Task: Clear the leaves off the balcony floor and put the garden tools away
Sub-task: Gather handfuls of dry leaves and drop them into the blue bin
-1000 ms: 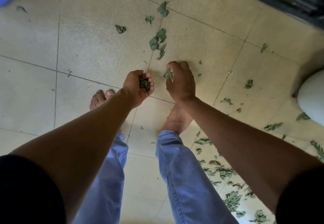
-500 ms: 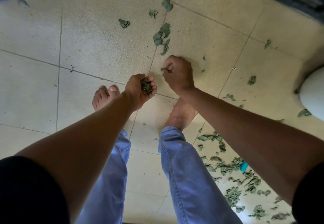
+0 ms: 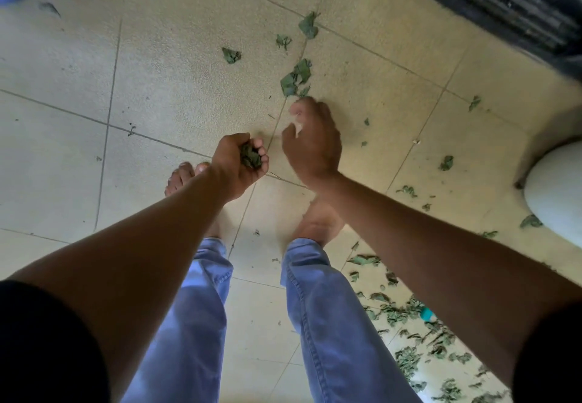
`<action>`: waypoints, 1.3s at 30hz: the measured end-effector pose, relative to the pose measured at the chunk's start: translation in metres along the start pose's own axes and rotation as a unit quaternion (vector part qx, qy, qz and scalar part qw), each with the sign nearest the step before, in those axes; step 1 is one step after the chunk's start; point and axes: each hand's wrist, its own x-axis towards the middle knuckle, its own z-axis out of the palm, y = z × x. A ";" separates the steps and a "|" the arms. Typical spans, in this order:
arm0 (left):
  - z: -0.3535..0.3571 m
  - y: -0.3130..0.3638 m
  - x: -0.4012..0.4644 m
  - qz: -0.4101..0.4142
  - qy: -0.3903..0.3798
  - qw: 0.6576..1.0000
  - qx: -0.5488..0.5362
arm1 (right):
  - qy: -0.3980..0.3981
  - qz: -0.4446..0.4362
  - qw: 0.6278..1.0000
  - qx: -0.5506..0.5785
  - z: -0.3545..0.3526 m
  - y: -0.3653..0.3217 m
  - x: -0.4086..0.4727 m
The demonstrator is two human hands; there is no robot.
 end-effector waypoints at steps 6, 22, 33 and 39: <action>-0.013 0.014 0.006 0.015 -0.010 0.999 0.026 | -0.015 0.071 0.996 -0.054 0.014 0.030 0.056; -0.003 0.023 -0.001 0.038 -0.075 0.996 0.017 | -0.091 -0.039 0.993 0.065 0.005 -0.038 -0.017; -0.009 0.039 0.003 0.060 -0.058 0.993 -0.085 | -0.015 -0.013 0.987 -0.159 0.017 -0.008 0.051; -0.016 0.034 0.001 0.052 -0.059 0.994 -0.074 | -0.022 -0.027 0.977 -0.208 0.021 0.010 0.058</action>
